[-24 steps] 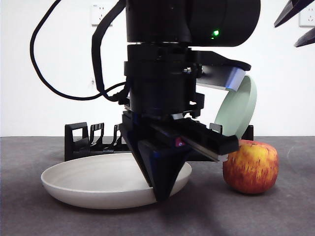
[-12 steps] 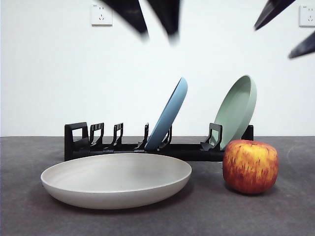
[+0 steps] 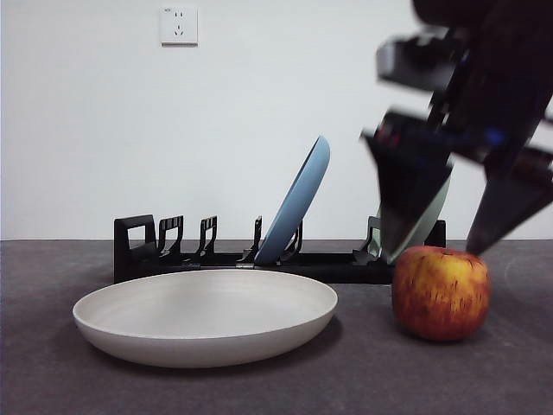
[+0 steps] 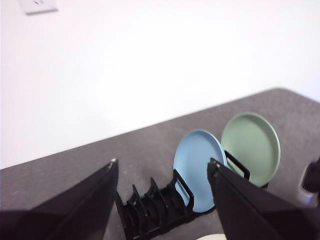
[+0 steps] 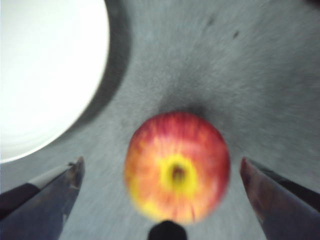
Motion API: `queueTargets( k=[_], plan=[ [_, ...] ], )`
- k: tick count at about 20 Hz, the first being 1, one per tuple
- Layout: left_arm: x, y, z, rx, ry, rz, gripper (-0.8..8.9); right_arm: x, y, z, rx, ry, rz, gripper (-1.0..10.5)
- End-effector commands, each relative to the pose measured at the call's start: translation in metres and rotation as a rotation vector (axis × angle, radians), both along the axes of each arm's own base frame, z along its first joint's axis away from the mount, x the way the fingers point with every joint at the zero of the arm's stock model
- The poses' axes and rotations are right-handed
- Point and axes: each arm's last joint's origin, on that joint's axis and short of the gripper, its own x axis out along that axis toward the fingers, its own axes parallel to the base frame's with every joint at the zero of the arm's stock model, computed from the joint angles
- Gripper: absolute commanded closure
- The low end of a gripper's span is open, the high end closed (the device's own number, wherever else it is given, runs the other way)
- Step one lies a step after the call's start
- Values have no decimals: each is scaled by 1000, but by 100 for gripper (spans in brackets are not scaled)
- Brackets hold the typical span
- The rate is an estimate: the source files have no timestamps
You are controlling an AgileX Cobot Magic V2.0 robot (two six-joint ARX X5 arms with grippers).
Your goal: Take the yellow plate from the plate rack,put the plate on the table,take the apple from the table,put the apple in the plate
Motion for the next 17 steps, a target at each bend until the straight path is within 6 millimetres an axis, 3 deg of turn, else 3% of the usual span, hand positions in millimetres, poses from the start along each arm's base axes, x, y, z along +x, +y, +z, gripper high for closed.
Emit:
queueTargets(
  k=[1,3,7,12,17],
  plan=[
    [-1,2,-1,-2,3,4,508,9,6,-18,-27,29,8,382],
    [-1,3,-2,8,9,5,508,14,9,-31,-43,58,2,422],
    [-1,3,-5,33,22,6,508,16,10,-39,-55,86,-6,931],
    [-1,4,-5,38,17,33,508,16,11,-31,-34,81,-27,959],
    [-1,4,-5,38,17,34,508,21,42,23,80,40,53,959]
  ],
)
